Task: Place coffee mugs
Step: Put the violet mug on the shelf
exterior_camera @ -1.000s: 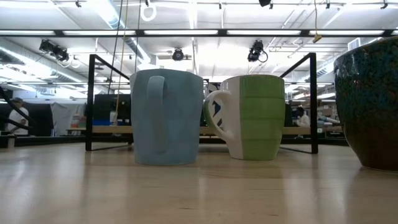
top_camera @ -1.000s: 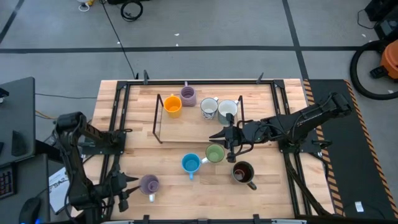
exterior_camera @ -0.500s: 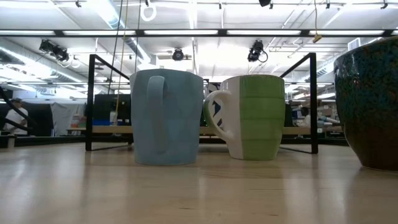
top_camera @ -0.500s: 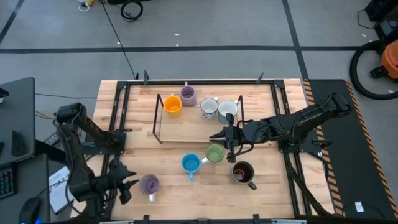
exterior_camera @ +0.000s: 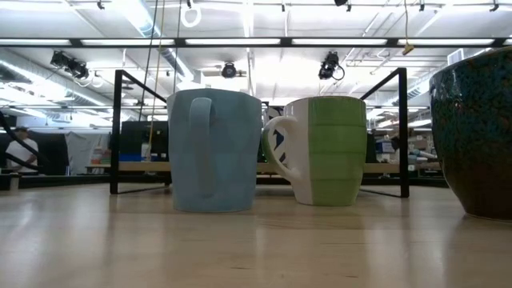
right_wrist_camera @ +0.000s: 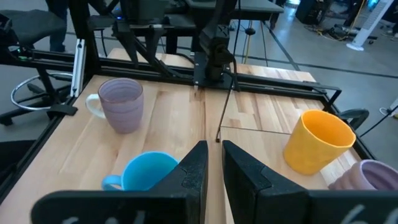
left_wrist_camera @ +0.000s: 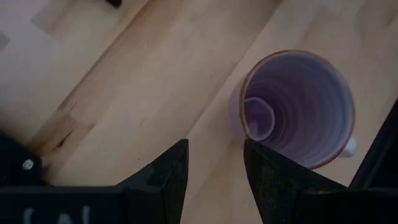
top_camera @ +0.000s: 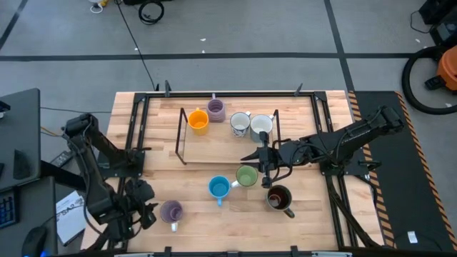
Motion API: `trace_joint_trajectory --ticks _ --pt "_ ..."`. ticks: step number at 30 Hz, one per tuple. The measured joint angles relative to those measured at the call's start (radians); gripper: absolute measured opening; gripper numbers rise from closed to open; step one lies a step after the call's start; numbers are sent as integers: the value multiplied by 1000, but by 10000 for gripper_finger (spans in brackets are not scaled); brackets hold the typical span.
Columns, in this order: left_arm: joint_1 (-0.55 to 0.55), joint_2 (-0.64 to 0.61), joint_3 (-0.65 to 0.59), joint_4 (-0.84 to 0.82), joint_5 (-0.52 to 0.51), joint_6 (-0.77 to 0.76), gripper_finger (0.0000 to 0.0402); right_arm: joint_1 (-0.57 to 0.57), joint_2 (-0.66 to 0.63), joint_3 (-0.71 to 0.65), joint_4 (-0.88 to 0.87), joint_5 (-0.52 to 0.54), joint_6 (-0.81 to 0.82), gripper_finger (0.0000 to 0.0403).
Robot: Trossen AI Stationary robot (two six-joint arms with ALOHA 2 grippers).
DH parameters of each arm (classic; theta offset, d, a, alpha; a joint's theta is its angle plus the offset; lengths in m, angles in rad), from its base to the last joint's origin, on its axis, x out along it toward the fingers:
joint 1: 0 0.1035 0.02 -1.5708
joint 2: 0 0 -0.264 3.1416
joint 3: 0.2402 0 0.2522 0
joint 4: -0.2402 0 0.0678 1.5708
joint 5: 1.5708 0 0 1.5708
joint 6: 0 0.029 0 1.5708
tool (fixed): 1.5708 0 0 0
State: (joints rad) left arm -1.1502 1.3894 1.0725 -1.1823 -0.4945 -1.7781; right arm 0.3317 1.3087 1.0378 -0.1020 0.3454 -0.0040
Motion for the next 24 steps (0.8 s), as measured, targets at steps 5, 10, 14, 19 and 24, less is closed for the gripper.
trace_joint_trajectory --ticks 5,10,14,19,24 --pt "98 -35 0 30 83 123 162 0 0 0 -6 0 -38 52" --pt "195 -51 0 112 103 287 162 0 0 0 -28 -6 -71 52" --pt "283 -50 0 187 177 376 162 0 0 0 -33 -33 -90 52" --pt "373 -49 0 212 247 482 162 4 0 0 -34 -113 -112 52" --pt "437 -46 0 213 304 540 162 26 0 0 -40 -123 -124 52"
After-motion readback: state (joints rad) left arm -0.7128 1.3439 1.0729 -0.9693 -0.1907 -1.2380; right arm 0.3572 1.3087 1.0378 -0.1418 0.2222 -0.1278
